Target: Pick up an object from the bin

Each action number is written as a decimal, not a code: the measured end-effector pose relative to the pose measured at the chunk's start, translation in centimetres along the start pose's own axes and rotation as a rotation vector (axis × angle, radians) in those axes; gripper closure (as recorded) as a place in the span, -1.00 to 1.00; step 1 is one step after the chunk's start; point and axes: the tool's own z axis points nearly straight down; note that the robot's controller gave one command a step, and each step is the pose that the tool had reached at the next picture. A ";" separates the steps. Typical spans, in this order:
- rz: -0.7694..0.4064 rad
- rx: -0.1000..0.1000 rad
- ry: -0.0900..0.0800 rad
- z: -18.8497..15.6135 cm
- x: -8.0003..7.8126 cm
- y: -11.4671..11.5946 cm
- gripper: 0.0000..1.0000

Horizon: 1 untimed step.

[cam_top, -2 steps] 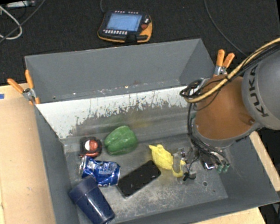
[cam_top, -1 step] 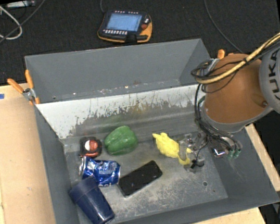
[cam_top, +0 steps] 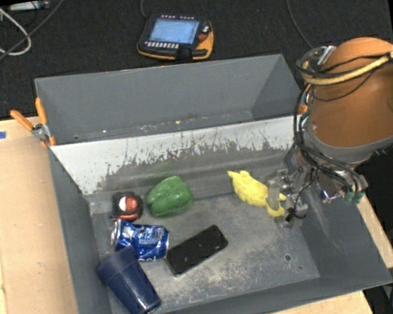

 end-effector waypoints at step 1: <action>-0.008 -0.001 0.004 -3.5 -0.7 -0.1 1.00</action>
Offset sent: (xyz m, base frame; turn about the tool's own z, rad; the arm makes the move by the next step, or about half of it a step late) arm 0.0068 -0.0015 0.0391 0.0058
